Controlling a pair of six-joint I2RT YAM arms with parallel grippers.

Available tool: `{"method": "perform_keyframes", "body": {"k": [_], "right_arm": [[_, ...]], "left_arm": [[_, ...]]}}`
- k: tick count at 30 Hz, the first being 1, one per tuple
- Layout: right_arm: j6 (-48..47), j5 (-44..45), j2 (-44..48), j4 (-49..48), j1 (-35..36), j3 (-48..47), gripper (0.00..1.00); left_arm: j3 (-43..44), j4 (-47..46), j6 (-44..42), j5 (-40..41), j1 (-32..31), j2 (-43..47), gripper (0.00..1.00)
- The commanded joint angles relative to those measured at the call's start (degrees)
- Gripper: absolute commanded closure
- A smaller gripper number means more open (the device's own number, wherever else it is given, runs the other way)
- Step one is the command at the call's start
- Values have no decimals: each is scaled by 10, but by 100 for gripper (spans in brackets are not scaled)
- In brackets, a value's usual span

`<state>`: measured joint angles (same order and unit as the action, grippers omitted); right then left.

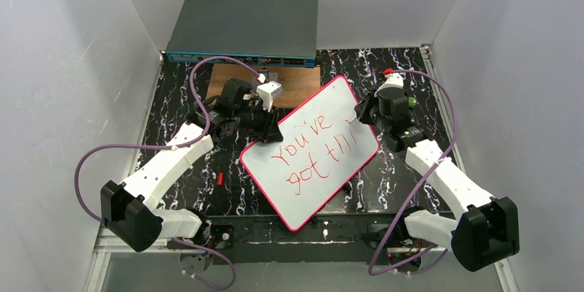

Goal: Write a sentence on the whiteboard

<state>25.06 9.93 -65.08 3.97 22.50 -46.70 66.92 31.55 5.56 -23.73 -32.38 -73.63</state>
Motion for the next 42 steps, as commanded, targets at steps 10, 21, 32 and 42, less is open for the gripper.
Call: {"method": "perform_keyframes", "body": {"k": [10,21,32,42], "right_arm": [[-27,20,70,4,-4,-24,99],[-23,60,63,15,-47,7,99],[-25,56,39,4,-63,16,99],[-22,39,9,-6,-69,2,99]], "left_arm": [[-1,1,-66,76,3,-3,100],[4,1,-66,75,3,-7,100],[4,0,-68,76,3,-8,100],[5,0,-68,76,3,-8,100]]}}
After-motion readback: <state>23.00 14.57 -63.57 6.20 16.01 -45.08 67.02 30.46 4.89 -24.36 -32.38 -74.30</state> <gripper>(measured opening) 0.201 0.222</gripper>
